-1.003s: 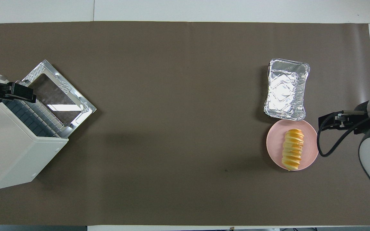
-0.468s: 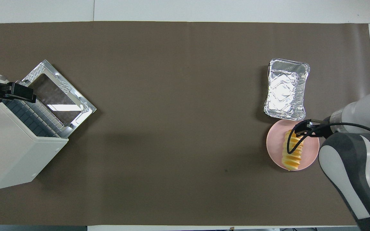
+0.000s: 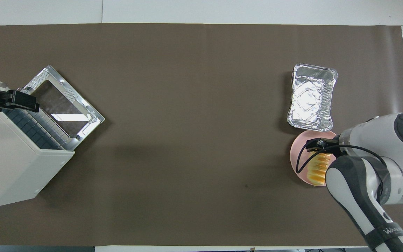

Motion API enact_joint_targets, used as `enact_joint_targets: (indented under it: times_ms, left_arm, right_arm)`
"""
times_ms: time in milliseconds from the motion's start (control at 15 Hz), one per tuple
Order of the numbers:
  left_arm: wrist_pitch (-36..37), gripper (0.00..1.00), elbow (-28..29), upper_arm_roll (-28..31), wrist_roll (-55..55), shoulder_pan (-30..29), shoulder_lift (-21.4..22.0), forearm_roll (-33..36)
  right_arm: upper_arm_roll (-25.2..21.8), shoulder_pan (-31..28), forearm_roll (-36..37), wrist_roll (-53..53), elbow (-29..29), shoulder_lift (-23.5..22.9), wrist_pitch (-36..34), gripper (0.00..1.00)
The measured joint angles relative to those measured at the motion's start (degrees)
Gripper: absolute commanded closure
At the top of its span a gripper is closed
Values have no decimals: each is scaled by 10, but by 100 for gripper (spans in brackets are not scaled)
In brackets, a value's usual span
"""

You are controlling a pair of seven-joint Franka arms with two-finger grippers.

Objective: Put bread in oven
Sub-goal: 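Grasp the yellow bread slices with the right gripper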

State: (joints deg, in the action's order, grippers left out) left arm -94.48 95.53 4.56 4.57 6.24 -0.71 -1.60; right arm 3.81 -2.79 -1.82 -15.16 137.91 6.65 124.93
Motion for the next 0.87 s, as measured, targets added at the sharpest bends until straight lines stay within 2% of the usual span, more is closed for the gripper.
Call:
enact_joint_targets:
  times_ms: [669, 869]
  left_arm:
    - [0, 0, 0, 0, 0, 0, 0, 0]
    - [0, 0, 0, 0, 0, 0, 0, 0]
  right_arm:
    - [-2, -29, -33, 23, 45, -1, 2, 0]
    - [-2, -28, -36, 24, 58, 0, 27, 0]
